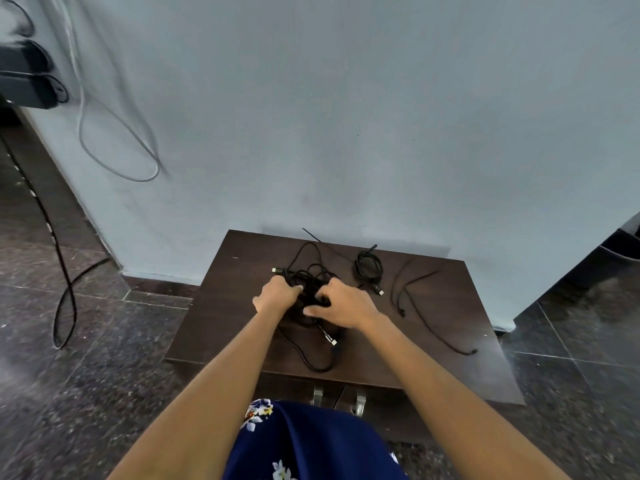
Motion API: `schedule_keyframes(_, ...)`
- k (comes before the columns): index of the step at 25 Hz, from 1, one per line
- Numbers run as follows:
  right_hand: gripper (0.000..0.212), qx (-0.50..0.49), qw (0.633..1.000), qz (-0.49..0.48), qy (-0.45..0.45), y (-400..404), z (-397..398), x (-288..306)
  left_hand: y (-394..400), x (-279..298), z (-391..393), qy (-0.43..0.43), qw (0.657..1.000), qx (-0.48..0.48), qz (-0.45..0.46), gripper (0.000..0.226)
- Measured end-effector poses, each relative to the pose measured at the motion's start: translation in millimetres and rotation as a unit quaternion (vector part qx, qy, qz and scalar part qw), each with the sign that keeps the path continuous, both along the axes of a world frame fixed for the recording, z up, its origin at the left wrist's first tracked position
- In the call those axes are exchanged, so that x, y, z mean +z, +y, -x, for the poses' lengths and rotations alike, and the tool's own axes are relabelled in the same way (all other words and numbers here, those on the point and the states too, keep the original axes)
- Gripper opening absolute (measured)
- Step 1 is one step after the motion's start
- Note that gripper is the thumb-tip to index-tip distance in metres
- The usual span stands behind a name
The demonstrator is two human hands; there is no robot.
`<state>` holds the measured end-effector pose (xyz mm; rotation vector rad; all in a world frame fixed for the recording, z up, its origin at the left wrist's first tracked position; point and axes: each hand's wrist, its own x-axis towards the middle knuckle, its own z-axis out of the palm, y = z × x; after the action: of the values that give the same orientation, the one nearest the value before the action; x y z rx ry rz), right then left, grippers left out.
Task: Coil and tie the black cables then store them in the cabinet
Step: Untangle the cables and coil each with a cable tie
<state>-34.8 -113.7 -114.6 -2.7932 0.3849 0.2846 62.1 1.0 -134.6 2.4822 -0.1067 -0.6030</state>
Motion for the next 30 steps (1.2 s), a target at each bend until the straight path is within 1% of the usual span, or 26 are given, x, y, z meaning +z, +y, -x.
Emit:
schedule_keyframes(1,0.051,0.020,0.999,0.037,0.010,5.3,3.3,-2.4,4.4,3.8,-0.2,0.019,0.998,0.005,0.064,0.029)
schedule_keyframes(2,0.046,0.018,0.998,0.060,-0.004,8.4,6.0,-6.0,7.1,11.0,-0.8,0.023,0.993,0.011,0.116,0.026)
schedule_keyframes(3,0.038,0.000,0.998,0.063,-0.027,11.8,8.4,-7.3,10.3,20.1,-2.8,0.021,0.988,0.013,0.149,0.029)
schedule_keyframes(4,0.032,-0.024,0.997,0.058,-0.046,14.7,10.5,-7.1,14.1,33.6,-4.3,0.018,0.984,0.016,0.174,0.030)
schedule_keyframes(6,0.034,-0.066,0.994,0.059,-0.067,18.5,13.6,-4.2,23.8,64.7,-10.9,0.007,0.972,0.035,0.231,0.028)
schedule_keyframes(8,0.031,-0.106,0.988,0.057,-0.101,21.1,16.6,2.6,35.3,93.2,-20.5,0.002,0.955,0.061,0.291,0.024)
schedule_keyframes(10,0.029,-0.151,0.977,0.057,-0.137,21.5,19.2,11.1,45.1,116.9,-25.7,-0.018,0.944,0.067,0.323,0.021)
schedule_keyframes(12,0.040,-0.174,0.973,0.076,-0.132,21.0,21.0,16.9,53.0,138.2,-28.2,-0.069,0.941,0.064,0.325,0.025)
schedule_keyframes(14,0.048,-0.202,0.968,0.089,-0.118,22.5,23.9,20.2,61.3,161.4,-28.3,-0.127,0.943,0.048,0.305,0.026)
schedule_keyframes(15,0.048,-0.228,0.964,0.063,-0.121,21.5,25.5,20.5,64.6,171.8,-28.7,-0.152,0.946,0.029,0.284,0.025)
schedule_keyframes(16,0.046,-0.259,0.957,0.012,-0.130,18.5,26.8,18.8,67.6,180.6,-28.7,-0.178,0.950,0.011,0.256,0.024)
schedule_keyframes(18,0.036,-0.298,0.930,-0.120,-0.177,14.3,29.6,17.8,73.2,192.2,-27.1,-0.219,0.952,-0.006,0.212,0.030)
schedule_keyframes(19,0.030,-0.303,0.912,-0.175,-0.214,14.5,30.2,20.6,74.6,193.2,-26.7,-0.228,0.951,-0.009,0.207,0.029)
schedule_keyframes(21,0.025,-0.297,0.876,-0.252,-0.286,18.1,27.3,36.1,77.3,190.6,-24.3,-0.223,0.951,-0.010,0.213,0.031)
schedule_keyframes(22,0.023,-0.288,0.866,-0.267,-0.311,19.4,24.6,46.6,78.3,187.3,-22.4,-0.215,0.953,-0.015,0.214,0.032)
schedule_keyframes(23,0.022,-0.281,0.863,-0.265,-0.326,18.9,20.9,56.8,78.3,183.6,-20.8,-0.210,0.954,-0.023,0.212,0.031)
schedule_keyframes(25,0.022,-0.291,0.867,-0.246,-0.322,15.0,15.3,73.1,78.2,180.1,-17.0,-0.203,0.956,-0.029,0.211,0.030)
schedule_keyframes(27,0.025,-0.307,0.873,-0.247,-0.286,9.2,14.8,76.5,78.2,185.1,-15.4,-0.206,0.953,-0.020,0.224,0.030)
schedule_keyframes(28,0.024,-0.319,0.869,-0.264,-0.272,7.6,17.5,72.5,78.6,189.2,-15.3,-0.209,0.951,-0.020,0.228,0.031)
schedule_keyframes(30,0.020,-0.347,0.846,-0.313,-0.258,10.2,26.3,58.9,80.0,196.4,-14.0,-0.217,0.949,-0.037,0.226,0.031)
